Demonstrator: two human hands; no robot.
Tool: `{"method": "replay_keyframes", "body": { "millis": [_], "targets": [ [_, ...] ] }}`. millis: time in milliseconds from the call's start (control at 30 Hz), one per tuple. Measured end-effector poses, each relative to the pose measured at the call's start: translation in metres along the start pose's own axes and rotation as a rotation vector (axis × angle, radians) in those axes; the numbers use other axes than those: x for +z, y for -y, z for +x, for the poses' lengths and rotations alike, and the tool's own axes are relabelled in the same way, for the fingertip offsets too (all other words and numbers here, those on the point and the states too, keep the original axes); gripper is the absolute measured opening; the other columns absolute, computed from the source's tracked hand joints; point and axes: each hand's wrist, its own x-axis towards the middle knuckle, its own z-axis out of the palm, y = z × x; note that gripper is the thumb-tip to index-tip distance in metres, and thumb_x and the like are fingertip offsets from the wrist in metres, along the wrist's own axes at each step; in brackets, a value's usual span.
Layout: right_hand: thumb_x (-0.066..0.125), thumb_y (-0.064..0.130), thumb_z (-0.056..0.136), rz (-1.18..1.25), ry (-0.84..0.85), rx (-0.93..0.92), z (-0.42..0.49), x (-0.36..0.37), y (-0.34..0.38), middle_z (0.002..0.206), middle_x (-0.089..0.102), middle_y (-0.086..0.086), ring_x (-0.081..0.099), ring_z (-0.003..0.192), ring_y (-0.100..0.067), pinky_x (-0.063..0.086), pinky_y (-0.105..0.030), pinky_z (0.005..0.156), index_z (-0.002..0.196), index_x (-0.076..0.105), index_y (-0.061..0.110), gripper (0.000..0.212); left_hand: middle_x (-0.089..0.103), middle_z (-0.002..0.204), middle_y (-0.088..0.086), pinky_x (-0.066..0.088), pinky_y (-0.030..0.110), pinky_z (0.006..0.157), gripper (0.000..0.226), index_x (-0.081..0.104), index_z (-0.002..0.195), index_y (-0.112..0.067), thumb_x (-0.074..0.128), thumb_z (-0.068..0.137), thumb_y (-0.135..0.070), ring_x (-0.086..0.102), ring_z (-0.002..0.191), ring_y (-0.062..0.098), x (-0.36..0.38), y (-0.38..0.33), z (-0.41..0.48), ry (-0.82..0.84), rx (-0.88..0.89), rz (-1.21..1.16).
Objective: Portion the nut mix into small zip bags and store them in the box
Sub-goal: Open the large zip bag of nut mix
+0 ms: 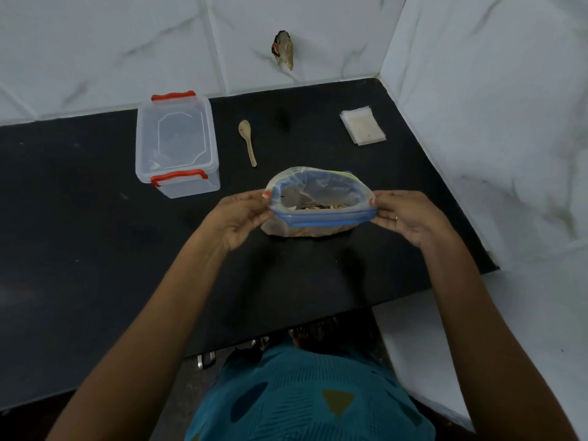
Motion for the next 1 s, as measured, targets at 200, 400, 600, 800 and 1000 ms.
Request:
{"method": "replay_keyframes", "body": {
  "millis": [200, 400, 600, 800, 1000],
  "targets": [
    [0.049, 0.002, 0.088, 0.466, 0.140, 0.264, 0.007, 0.000, -0.013, 0.078, 0.067, -0.001, 0.060, 0.083, -0.014, 0.046, -0.032, 0.082, 0.077, 0.051, 0.018, 0.020, 0.065, 0.089, 0.011, 0.055, 0.020, 0.059, 0.016, 0.060, 0.085, -0.006, 0.047, 0.093, -0.006, 0.068, 0.072, 0.016, -0.003, 0.004, 0.002, 0.064, -0.167, -0.333],
    [0.039, 0.003, 0.088, 0.552, 0.185, 0.312, 0.008, 0.006, -0.021, 0.056, 0.065, 0.001, 0.061, 0.063, -0.011, 0.042, -0.030, 0.077, 0.047, 0.055, 0.012, 0.045, 0.060, 0.110, 0.014, 0.048, 0.025, 0.089, 0.019, 0.057, 0.089, -0.003, 0.040, 0.096, -0.006, 0.056, 0.115, 0.020, 0.004, 0.011, 0.006, 0.059, -0.178, -0.605],
    [0.046, 0.001, 0.088, 0.551, 0.081, 0.203, 0.010, 0.002, -0.022, 0.080, 0.067, 0.003, 0.057, 0.088, -0.011, 0.042, -0.031, 0.082, 0.083, 0.048, 0.022, 0.021, 0.060, 0.098, 0.008, 0.049, 0.027, 0.089, 0.019, 0.059, 0.106, -0.006, 0.052, 0.089, -0.009, 0.058, 0.097, 0.015, -0.001, 0.017, 0.003, 0.107, -0.116, -0.439],
    [0.063, 0.012, 0.085, -0.018, -0.119, -0.083, 0.007, 0.013, -0.017, 0.099, 0.059, -0.002, 0.058, 0.097, -0.014, 0.046, -0.020, 0.072, 0.099, 0.054, 0.016, 0.018, 0.060, 0.091, 0.004, 0.048, 0.020, 0.064, 0.021, 0.057, 0.107, -0.013, 0.059, 0.087, -0.020, 0.052, 0.076, 0.009, 0.004, 0.016, 0.002, -0.016, -0.079, 0.043],
    [0.063, 0.040, 0.085, -0.646, -0.294, -0.192, -0.003, 0.013, -0.018, 0.080, 0.058, -0.006, 0.056, 0.070, -0.015, 0.047, -0.030, 0.067, 0.079, 0.057, 0.010, 0.030, 0.057, 0.085, 0.006, 0.050, 0.016, 0.050, 0.025, 0.059, 0.096, -0.007, 0.060, 0.087, -0.031, 0.053, 0.066, 0.008, 0.002, 0.020, 0.003, 0.010, -0.149, 0.199]
  ]
}}
